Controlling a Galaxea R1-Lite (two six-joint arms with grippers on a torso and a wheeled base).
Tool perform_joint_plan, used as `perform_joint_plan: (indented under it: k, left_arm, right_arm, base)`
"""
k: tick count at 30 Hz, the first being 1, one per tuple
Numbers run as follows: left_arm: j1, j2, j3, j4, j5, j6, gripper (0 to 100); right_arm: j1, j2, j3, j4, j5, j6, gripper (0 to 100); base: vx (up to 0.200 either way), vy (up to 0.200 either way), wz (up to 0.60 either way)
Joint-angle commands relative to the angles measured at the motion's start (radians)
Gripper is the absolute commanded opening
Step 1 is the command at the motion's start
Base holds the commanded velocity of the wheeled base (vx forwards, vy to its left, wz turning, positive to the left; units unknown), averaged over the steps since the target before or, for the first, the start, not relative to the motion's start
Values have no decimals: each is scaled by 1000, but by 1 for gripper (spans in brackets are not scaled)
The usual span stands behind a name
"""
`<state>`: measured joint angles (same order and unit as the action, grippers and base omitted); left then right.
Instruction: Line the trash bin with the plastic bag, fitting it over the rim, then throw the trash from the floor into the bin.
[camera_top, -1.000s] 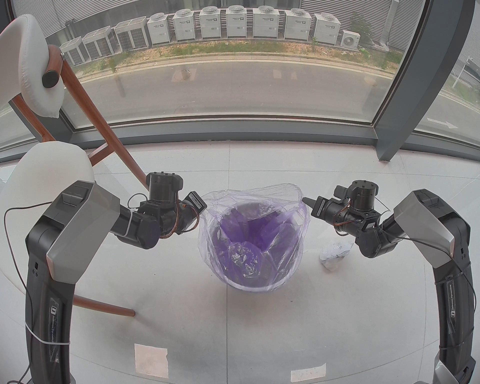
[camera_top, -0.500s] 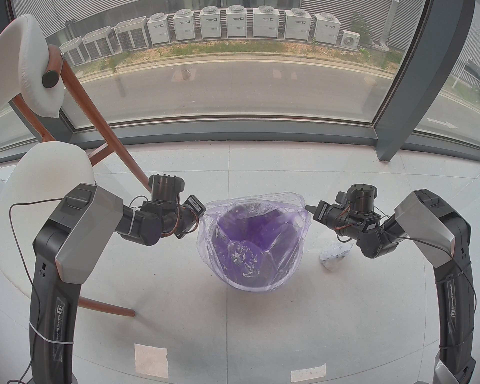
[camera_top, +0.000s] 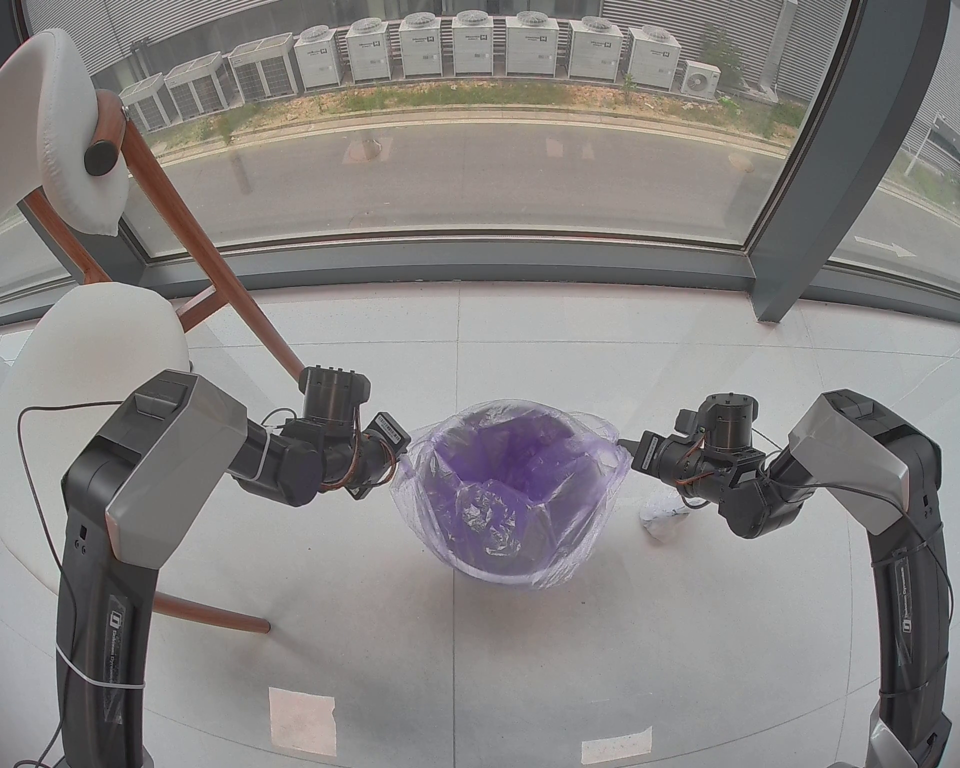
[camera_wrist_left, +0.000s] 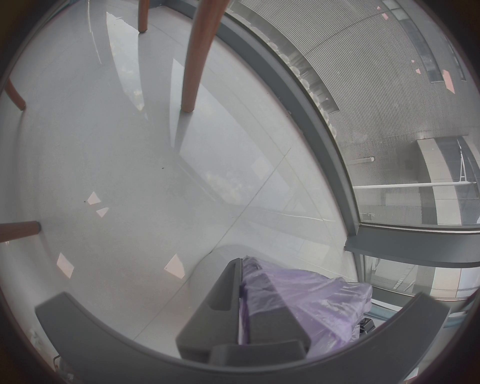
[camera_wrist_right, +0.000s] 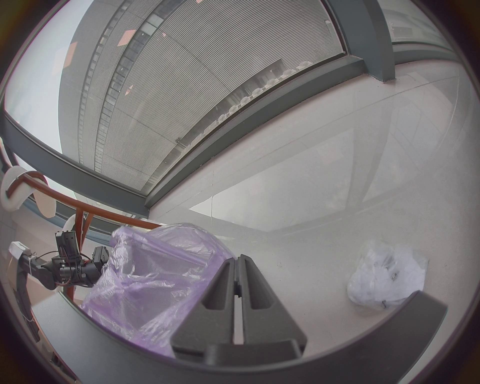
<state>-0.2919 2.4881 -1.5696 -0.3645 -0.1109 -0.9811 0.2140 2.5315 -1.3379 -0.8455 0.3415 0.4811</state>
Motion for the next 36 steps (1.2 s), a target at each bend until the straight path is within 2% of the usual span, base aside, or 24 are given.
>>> perform_joint_plan:
  k: [1, 9, 12, 17, 21, 22, 30, 31, 36]
  left_arm:
    - [8, -66, 92, -8, -13, 5, 0]
    - [4, -100, 194, -17, -21, 19, 0]
    - [7, -104, 227, -24, -20, 58, 0]
    - [14, -112, 240, -41, -18, 73, 0]
    - [7, -109, 230, -106, -18, 70, 0]
    - [4, -104, 230, -125, -16, 71, 0]
    - [7, -103, 233, -159, -23, 65, 0]
    - [7, -100, 232, -162, -16, 68, 100]
    - [8, -97, 235, -199, 8, 59, 100]
  right_arm:
    - [-2, -22, 78, -38, 4, -13, 0]
    - [-5, -37, 207, -124, 5, -25, 0]
    - [-12, -37, 249, -170, 5, -36, 0]
    - [-19, -37, 255, -190, 5, -38, 0]
    - [-30, -37, 220, -190, 5, -38, 0]
    - [-28, -37, 213, -190, 4, -36, 100]
    - [-30, -40, 181, -195, -35, -36, 100]
    - [-30, -42, 180, -195, -35, -35, 100]
    - [-36, -77, 190, -198, -39, -18, 100]
  base:
    - [0, 0, 0]
    - [0, 0, 0]
    - [0, 0, 0]
    - [0, 0, 0]
    - [0, 0, 0]
    - [0, 0, 0]
    - [0, 0, 0]
    - [0, 0, 0]
    - [0, 0, 0]
